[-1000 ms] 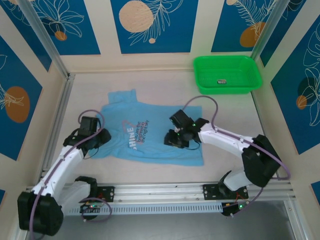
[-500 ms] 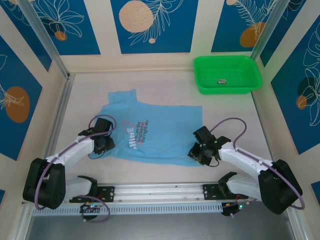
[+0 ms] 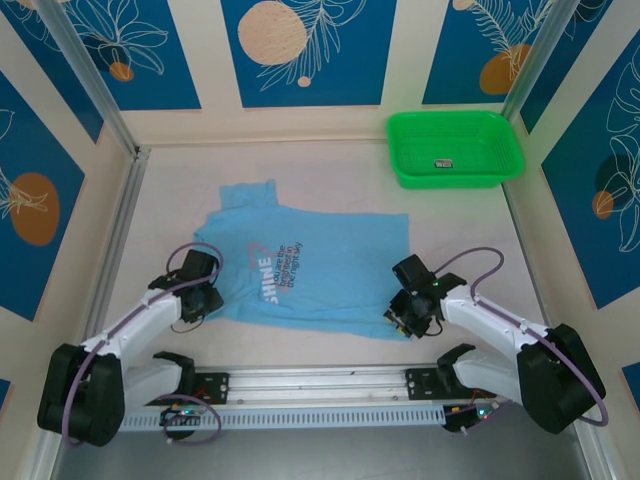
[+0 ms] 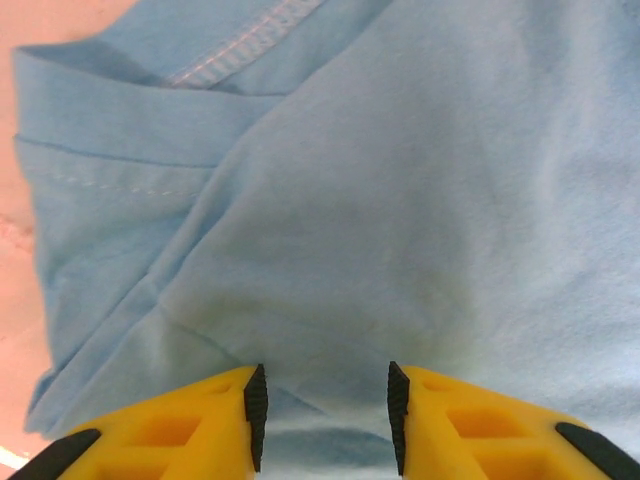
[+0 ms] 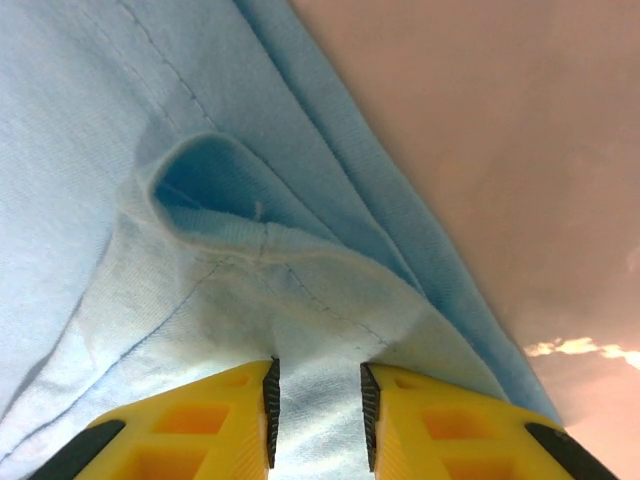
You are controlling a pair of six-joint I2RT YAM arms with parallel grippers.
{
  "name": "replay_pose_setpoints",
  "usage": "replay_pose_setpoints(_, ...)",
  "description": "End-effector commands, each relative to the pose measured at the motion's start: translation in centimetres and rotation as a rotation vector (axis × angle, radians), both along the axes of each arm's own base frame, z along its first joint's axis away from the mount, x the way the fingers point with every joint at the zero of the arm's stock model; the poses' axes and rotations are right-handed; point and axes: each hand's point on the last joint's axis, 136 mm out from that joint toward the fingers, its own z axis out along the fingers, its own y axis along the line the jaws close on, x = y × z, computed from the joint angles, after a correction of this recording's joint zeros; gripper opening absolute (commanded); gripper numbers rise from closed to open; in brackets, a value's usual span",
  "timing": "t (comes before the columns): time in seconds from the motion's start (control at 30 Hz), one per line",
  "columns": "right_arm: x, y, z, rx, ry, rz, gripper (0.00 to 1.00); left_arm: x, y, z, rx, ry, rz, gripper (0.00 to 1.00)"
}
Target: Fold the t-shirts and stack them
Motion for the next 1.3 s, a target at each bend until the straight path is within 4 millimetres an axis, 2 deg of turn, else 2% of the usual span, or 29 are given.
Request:
replay_pose_setpoints(0.0, -2.7, -0.9, -0.1, -0.074, 0.129, 0.0, 0.32, -1.7, 0.9, -0.3, 0.026, 0.05, 0.029, 0.39)
replay_pose_setpoints(0.2, -2.8, -1.1, 0.7, -0.15, 0.183, 0.01, 0.32, -3.3, 0.8, -0.9, -0.008, 0.058, 0.059, 0.39)
replay_pose_setpoints(0.3, -2.1, -2.0, 1.6, -0.211, 0.158, -0.008, 0.35, -3.4, 0.5, -0.3, -0.044, 0.032, 0.072, 0.39)
replay_pose_setpoints(0.43, -0.6, -2.3, 3.5, -0.226, 0.064, -0.03, 0.39, -1.4, -0.4, 3.5, -0.102, -0.09, 0.063, 0.44)
replay_pose_setpoints(0.5, 1.2, -0.9, 4.8, -0.15, -0.045, 0.025, 0.41, 0.4, -1.0, 6.1, -0.127, -0.157, 0.052, 0.51)
replay_pose_setpoints(0.53, 2.5, 0.2, 5.5, -0.096, -0.126, 0.083, 0.42, 1.8, -1.6, 7.7, -0.149, -0.188, 0.037, 0.56)
replay_pose_setpoints(0.6, 5.2, 1.8, 7.8, -0.031, -0.308, 0.173, 0.46, 4.6, -2.6, 10.0, -0.184, -0.217, 0.018, 0.6)
replay_pose_setpoints(0.63, 6.8, 2.3, 9.1, -0.016, -0.414, 0.226, 0.54, 6.3, -3.2, 11.1, -0.205, -0.23, 0.007, 0.61)
replay_pose_setpoints(0.67, 8.3, 2.2, 10.2, -0.027, -0.505, 0.244, 0.68, 8.3, -3.7, 12.2, -0.218, -0.249, -0.002, 0.62)
replay_pose_setpoints(0.7, 9.5, 1.8, 11.1, -0.045, -0.574, 0.251, 0.72, 10.1, -3.9, 12.9, -0.216, -0.268, -0.01, 0.62)
replay_pose_setpoints(0.77, 12.7, 0.7, 12.6, -0.08, -0.712, 0.27, 0.73, 14.4, -4.1, 13.9, -0.212, -0.281, -0.013, 0.62)
replay_pose_setpoints(0.83, 15.3, -1.0, 12.9, -0.09, -0.745, 0.237, 0.73, 18.4, -3.7, 14.4, -0.196, -0.282, -0.013, 0.62)
replay_pose_setpoints(0.9, 17.6, -2.4, 12.7, -0.046, -0.746, 0.198, 0.71, 22.3, -3.4, 13.4, -0.213, -0.261, -0.028, 0.6)
replay_pose_setpoints(0.97, 19.8, -3.7, 12.1, -0.027, -0.734, 0.162, 0.69, 26.1, -2.2, 12.1, -0.222, -0.232, -0.025, 0.58)
replay_pose_setpoints(1.1, 22.7, -5.1, 11.0, 0.0, -0.706, 0.12, 0.66, 33.1, -1.4, 9.6, -0.199, -0.195, -0.13, 0.57)
replay_pose_setpoints(1.2, 24.0, -6.0, 10.4, -0.019, -0.695, 0.108, 0.66, 36.7, -1.0, 7.8, -0.171, -0.183, -0.212, 0.55)
replay_pose_setpoints(1.27, 24.4, -6.4, 9.8, -0.007, -0.674, 0.1, 0.66, 38.1, -1.0, 6.5, -0.204, -0.177, -0.243, 0.52)
